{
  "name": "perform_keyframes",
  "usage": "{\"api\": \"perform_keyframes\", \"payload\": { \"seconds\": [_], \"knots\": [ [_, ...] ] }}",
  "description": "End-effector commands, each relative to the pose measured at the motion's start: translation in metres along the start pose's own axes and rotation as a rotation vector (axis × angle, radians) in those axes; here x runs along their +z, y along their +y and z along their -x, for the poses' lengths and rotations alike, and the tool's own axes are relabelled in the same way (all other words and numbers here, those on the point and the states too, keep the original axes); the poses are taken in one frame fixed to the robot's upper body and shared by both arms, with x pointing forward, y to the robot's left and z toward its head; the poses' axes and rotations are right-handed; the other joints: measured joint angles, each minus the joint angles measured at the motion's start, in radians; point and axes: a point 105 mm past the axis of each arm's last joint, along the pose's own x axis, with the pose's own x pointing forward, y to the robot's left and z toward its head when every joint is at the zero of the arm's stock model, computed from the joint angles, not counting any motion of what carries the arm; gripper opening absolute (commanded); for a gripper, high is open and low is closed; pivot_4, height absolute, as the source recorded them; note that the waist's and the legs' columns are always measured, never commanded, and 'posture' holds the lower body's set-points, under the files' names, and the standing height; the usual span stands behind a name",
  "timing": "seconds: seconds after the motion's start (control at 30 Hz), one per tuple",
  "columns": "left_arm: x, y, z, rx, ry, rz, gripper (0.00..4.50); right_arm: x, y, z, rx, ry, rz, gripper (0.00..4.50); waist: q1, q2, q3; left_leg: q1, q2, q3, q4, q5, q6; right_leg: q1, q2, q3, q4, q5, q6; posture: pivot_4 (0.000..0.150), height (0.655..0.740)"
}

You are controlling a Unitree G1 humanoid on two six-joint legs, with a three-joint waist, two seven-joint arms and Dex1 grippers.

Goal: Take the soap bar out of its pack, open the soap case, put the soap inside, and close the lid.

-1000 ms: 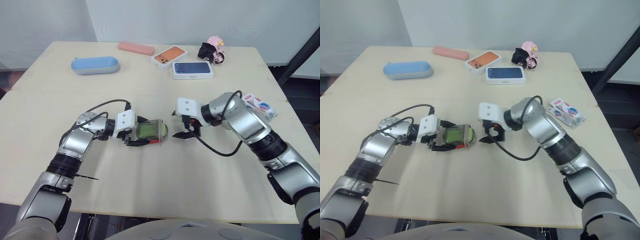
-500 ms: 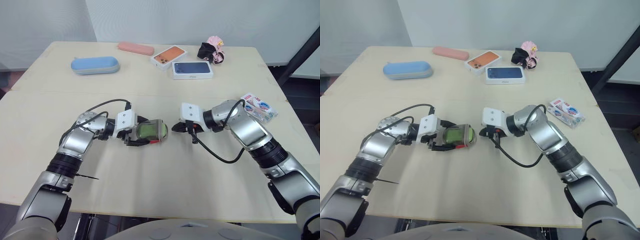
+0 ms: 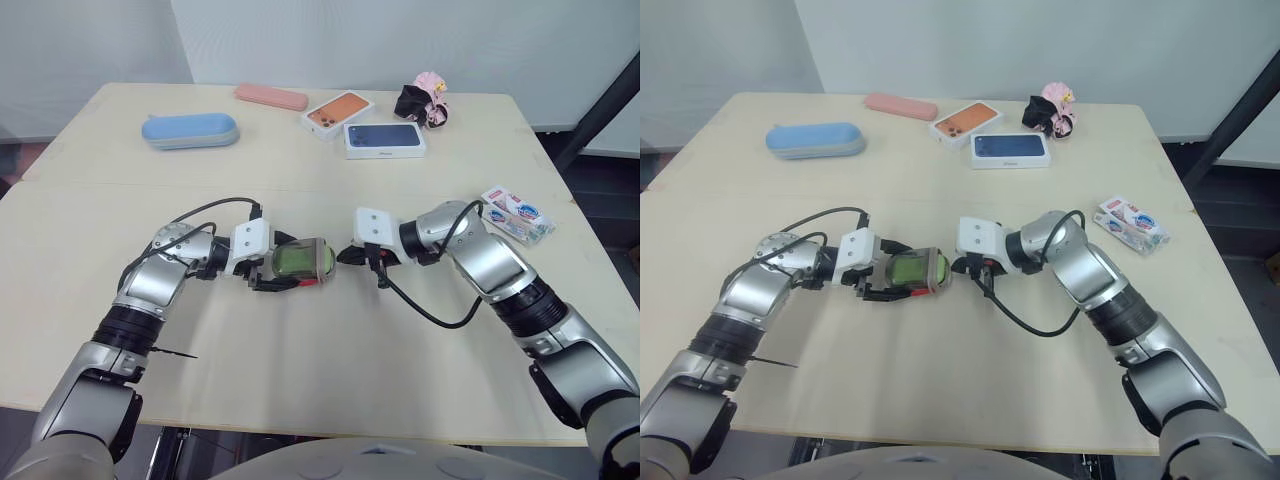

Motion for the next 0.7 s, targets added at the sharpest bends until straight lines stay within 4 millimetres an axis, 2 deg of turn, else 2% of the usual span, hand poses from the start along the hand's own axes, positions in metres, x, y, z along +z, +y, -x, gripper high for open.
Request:
{"api": "perform_keyframes", "payload": {
  "seconds": [0.03, 0.17, 0.27, 0.5, 0.6, 0.7],
  "knots": [
    [0.008, 0.006, 0.007, 0.039, -0.006, -0.064, 3.48, -0.012, -0.004, 0.023, -0.015, 0.014, -0.052, 0.01, 0.002, 0.0, 0.0, 0.0, 0.0, 0.0, 0.0, 0.0, 0.0, 0.0, 0.0, 0.0, 0.0, 0.0, 0.0, 0.15, 0.74],
    [0.009, 0.008, 0.007, 0.06, -0.015, -0.09, 3.48, -0.028, -0.004, 0.042, -0.028, 0.002, -0.241, 1.22, 0.005, 0.0, 0.0, -0.001, 0.0, 0.0, 0.0, 0.0, 0.0, 0.0, 0.0, 0.0, -0.001, 0.0, 0.0, 0.15, 0.74],
    [0.015, 0.009, 0.004, 0.077, -0.037, -0.114, 3.48, -0.032, 0.007, 0.05, 0.016, -0.032, -0.43, 2.18, 0.003, 0.0, 0.0, 0.0, 0.0, 0.0, 0.0, 0.0, 0.0, 0.0, 0.001, 0.001, -0.001, 0.0, 0.0, 0.15, 0.74],
    [0.023, 0.005, -0.011, 0.085, -0.078, -0.146, 3.48, -0.019, 0.025, 0.056, 0.098, -0.142, -0.87, 4.48, 0.013, 0.0, 0.0, 0.0, 0.001, 0.0, 0.001, 0.0, 0.0, 0.0, 0.001, 0.001, -0.001, 0.0, 0.0, 0.15, 0.74],
    [0.029, 0.003, -0.019, 0.084, -0.1, -0.157, 3.48, -0.012, 0.032, 0.057, 0.148, -0.171, -1.021, 4.49, 0.024, 0.0, 0.0, 0.0, 0.001, 0.0, 0.001, 0.0, 0.0, 0.0, 0.001, 0.001, -0.001, 0.0, 0.0, 0.15, 0.74],
    [0.035, 0.001, -0.026, 0.085, -0.121, -0.167, 3.48, -0.008, 0.035, 0.054, 0.169, -0.21, -1.097, 4.49, 0.038, 0.0, 0.0, 0.0, 0.001, 0.0, 0.002, 0.0, 0.0, 0.0, 0.001, 0.001, 0.0, 0.0, 0.0, 0.15, 0.74]
  ]
}}
